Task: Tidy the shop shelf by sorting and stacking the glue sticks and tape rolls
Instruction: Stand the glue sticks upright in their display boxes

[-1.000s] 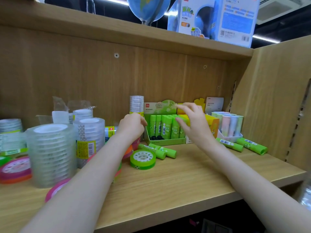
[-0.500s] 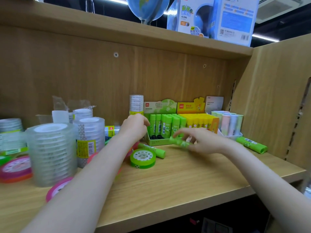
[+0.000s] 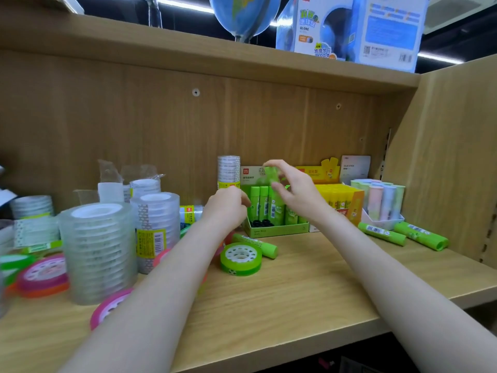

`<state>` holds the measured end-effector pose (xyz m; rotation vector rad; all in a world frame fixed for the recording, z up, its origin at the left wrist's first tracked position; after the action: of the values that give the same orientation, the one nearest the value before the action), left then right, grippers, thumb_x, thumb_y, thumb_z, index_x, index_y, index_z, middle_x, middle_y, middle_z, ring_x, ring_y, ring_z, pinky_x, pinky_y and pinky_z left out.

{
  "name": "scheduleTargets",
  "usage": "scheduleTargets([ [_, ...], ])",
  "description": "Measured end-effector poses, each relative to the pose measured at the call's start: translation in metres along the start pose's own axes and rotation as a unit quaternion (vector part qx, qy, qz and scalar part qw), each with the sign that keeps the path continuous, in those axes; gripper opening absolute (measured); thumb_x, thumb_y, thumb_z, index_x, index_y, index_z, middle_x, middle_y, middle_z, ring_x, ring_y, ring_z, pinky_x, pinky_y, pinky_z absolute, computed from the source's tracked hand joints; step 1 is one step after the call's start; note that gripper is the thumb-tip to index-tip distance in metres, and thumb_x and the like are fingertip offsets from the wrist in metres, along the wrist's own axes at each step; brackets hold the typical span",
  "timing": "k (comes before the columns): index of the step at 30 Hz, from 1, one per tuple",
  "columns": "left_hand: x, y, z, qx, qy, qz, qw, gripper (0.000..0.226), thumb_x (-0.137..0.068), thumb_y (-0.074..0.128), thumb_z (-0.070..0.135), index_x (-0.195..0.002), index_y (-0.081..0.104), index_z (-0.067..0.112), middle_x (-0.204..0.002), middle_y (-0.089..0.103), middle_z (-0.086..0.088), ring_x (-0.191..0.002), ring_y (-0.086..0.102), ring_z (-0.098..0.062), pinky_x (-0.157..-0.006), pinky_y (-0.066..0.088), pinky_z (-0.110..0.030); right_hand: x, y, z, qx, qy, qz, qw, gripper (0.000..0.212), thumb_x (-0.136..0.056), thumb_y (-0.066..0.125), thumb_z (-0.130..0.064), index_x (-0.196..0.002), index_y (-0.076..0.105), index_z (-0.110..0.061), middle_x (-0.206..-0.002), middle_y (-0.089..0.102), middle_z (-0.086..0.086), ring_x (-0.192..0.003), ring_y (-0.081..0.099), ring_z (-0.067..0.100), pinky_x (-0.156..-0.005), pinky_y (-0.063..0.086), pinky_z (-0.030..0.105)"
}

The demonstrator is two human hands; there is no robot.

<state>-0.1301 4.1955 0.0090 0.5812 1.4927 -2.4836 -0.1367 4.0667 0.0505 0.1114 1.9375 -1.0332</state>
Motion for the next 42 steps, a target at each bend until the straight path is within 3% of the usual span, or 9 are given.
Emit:
scheduleTargets([
  [2,-0.001,0.001,-0.001,-0.001,-0.001,-0.001,1.0,0.037,-0.088,0.043,0.003,-0.109,0.067,0.022,-0.118,0.064,-0.004,-0.11,0.057,-0.024,-0.085,0.046,-0.032,0.0,-0.007,0.001,-0.013,-0.004,0.034,0.999,0.047,-0.096,0.044,-0.01,-0.139,0.039,-0.028,-0.091,0.043,0.003,-0.066,0.04,0.004,-0.067,0.037,0.008],
  [5,-0.002,0.002,-0.001,-0.002,-0.007,-0.003,1.0,0.037,-0.088,0.043,0.003,-0.108,0.067,0.023,-0.118,0.063,-0.005,-0.109,0.057,-0.026,-0.083,0.045,-0.032,0.006,-0.02,0.007,0.011,0.007,0.058,0.998,0.051,-0.093,0.053,-0.014,-0.14,0.038,-0.023,-0.09,0.042,0.002,-0.066,0.039,0.008,-0.063,0.034,0.013],
  [10,-0.001,0.001,-0.003,-0.012,-0.015,-0.005,1.0,0.036,-0.088,0.044,0.004,-0.105,0.069,0.023,-0.123,0.061,-0.003,-0.113,0.055,-0.025,-0.085,0.044,-0.031,0.011,-0.019,0.016,-0.008,0.05,0.033,0.998,0.025,-0.078,0.072,-0.012,-0.09,0.051,-0.016,-0.096,0.047,0.0,-0.082,0.045,0.01,-0.068,0.034,0.012],
  [16,-0.001,0.001,-0.003,-0.016,-0.015,-0.009,1.0,0.038,-0.088,0.044,0.002,-0.109,0.069,0.022,-0.124,0.06,-0.004,-0.117,0.052,-0.025,-0.09,0.043,-0.032,0.004,-0.001,0.009,-0.004,0.067,-0.033,0.997,0.044,-0.077,0.073,-0.011,-0.112,0.048,-0.016,-0.081,0.058,0.005,-0.065,0.051,0.01,-0.066,0.045,0.027],
  [22,0.0,0.002,-0.002,-0.013,-0.013,-0.01,1.0,0.038,-0.088,0.044,0.002,-0.109,0.068,0.021,-0.123,0.062,-0.004,-0.115,0.053,-0.024,-0.088,0.044,-0.032,0.011,-0.012,0.008,0.067,0.056,-0.04,0.995,0.035,-0.083,0.068,-0.02,-0.104,0.041,-0.013,-0.072,0.05,0.0,-0.07,0.049,0.019,-0.063,0.038,0.029],
  [29,0.0,0.001,-0.002,-0.013,-0.011,-0.008,1.0,0.039,-0.088,0.043,0.001,-0.109,0.069,0.021,-0.122,0.062,-0.004,-0.115,0.054,-0.023,-0.087,0.044,-0.032,0.015,0.002,0.02,0.197,0.049,-0.083,0.976,0.033,-0.082,0.066,-0.032,-0.106,0.055,-0.012,-0.118,0.047,0.003,-0.112,0.037,0.023,-0.087,0.033,0.035],
  [34,0.001,0.001,-0.002,-0.016,-0.01,-0.012,1.0,0.04,-0.088,0.042,0.001,-0.11,0.069,0.021,-0.124,0.061,-0.003,-0.117,0.052,-0.023,-0.088,0.043,-0.031,0.027,-0.001,0.021,0.265,0.057,-0.077,0.96,0.034,-0.087,0.06,-0.034,-0.117,0.056,-0.016,-0.131,0.041,0.004,-0.121,0.034,0.023,-0.095,0.031,0.039],
  [38,0.002,0.0,-0.002,-0.012,-0.014,-0.014,1.0,0.04,-0.087,0.042,0.001,-0.109,0.069,0.022,-0.124,0.061,-0.004,-0.116,0.052,-0.024,-0.089,0.043,-0.031,0.05,-0.024,0.0,0.085,0.033,0.021,0.996,0.024,-0.084,0.065,-0.03,-0.101,0.064,-0.013,-0.104,0.056,-0.001,-0.101,0.047,0.014,-0.085,0.036,0.026],
  [42,0.002,0.0,-0.002,-0.011,-0.013,-0.012,1.0,0.039,-0.087,0.043,0.001,-0.109,0.069,0.021,-0.124,0.061,-0.005,-0.116,0.053,-0.025,-0.09,0.043,-0.031,0.077,0.018,-0.022,-0.074,0.063,-0.195,0.976,0.014,-0.077,0.073,-0.028,-0.087,0.067,-0.02,-0.084,0.062,-0.014,-0.081,0.053,-0.002,-0.066,0.037,0.007],
])
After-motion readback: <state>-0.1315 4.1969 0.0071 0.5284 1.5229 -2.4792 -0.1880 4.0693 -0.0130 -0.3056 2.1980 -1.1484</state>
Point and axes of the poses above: each hand's wrist, its own x-axis away from the middle knuckle, its own y-axis out of the palm, z = x × y, the point moved 9 cm from there along -x, towards the middle knuckle
